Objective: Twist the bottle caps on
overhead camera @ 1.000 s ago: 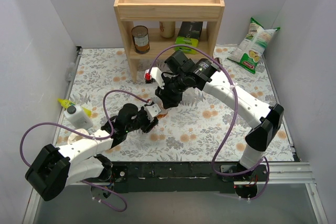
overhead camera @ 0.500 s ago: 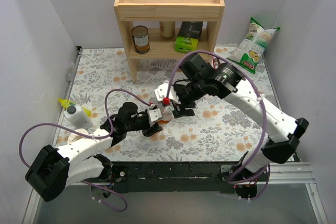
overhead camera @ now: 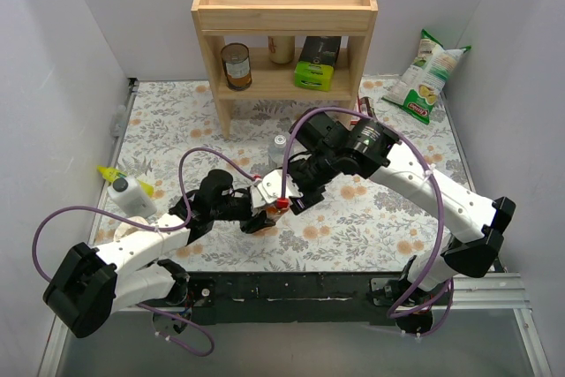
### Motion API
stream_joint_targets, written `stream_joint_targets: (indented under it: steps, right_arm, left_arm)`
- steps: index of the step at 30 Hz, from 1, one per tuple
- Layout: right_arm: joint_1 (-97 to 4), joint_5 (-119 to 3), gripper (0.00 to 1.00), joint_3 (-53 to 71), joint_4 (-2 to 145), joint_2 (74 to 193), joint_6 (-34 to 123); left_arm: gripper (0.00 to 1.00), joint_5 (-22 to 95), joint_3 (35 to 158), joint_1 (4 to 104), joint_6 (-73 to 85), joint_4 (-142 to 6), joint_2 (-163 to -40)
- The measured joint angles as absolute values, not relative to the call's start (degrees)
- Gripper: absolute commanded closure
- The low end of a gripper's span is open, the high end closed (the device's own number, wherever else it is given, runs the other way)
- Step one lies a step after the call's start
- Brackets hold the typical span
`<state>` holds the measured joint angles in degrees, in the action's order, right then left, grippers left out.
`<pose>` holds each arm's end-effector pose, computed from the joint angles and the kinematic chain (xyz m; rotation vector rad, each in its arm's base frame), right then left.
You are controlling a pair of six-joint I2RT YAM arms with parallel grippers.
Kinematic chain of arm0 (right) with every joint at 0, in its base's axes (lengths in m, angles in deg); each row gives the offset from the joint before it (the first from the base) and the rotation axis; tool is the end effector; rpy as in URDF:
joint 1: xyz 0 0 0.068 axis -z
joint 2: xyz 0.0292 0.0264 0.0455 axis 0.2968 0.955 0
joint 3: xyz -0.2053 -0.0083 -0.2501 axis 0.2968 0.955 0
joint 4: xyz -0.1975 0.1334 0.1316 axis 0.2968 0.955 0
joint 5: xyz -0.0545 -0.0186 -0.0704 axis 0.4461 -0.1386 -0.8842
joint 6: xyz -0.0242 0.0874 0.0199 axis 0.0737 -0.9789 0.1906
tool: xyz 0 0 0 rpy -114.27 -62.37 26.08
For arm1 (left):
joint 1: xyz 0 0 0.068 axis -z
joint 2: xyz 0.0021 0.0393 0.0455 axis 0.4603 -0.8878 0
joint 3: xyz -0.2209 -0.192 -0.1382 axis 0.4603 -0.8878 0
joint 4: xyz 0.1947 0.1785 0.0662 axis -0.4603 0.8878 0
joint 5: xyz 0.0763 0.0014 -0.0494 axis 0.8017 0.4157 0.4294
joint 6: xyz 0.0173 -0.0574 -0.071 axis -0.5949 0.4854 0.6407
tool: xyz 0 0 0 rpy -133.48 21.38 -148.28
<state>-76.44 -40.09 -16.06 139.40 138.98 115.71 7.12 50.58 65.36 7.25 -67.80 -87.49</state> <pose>0.1344 0.2961 0.4279 -2.2497 1.0009 0.5261 0.1498 -0.1815 0.2138 0.8834 2.0942 -1.2031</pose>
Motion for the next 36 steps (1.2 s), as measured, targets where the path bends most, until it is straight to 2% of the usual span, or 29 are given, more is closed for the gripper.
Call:
stream_joint_targets:
  steps: [4, 10, 16, 29, 32, 36]
  right_arm:
    - [-76.53, -40.50, 0.48, -15.75, 139.03, 138.98, 116.06]
    - [-76.53, -41.46, 0.45, -14.05, 137.72, 138.98, 116.16]
    - [-76.53, -42.56, 0.51, -12.67, 136.89, 138.98, 116.14]
    - [-76.53, -42.36, 0.48, -12.80, 136.83, 138.98, 115.36]
    - [-76.53, -41.99, 0.53, -13.00, 136.85, 138.98, 114.50]
    - [-76.53, -41.77, 0.66, -13.59, 136.69, 138.98, 113.76]
  left_arm:
    - [1.00, 6.35, 50.61, 65.36, 6.68, -67.01, -87.49]
    - [1.00, 5.28, 50.65, 65.36, 5.45, -66.38, -87.49]
    - [1.00, 4.78, 50.87, 65.36, 4.73, -66.40, -87.49]
    - [1.00, 4.76, 50.87, 65.36, 4.58, -66.42, -87.49]
    - [1.00, 4.76, 50.87, 65.36, 4.60, -66.45, -87.53]
    - [1.00, 4.65, 50.89, 65.36, 4.56, -66.62, -87.53]
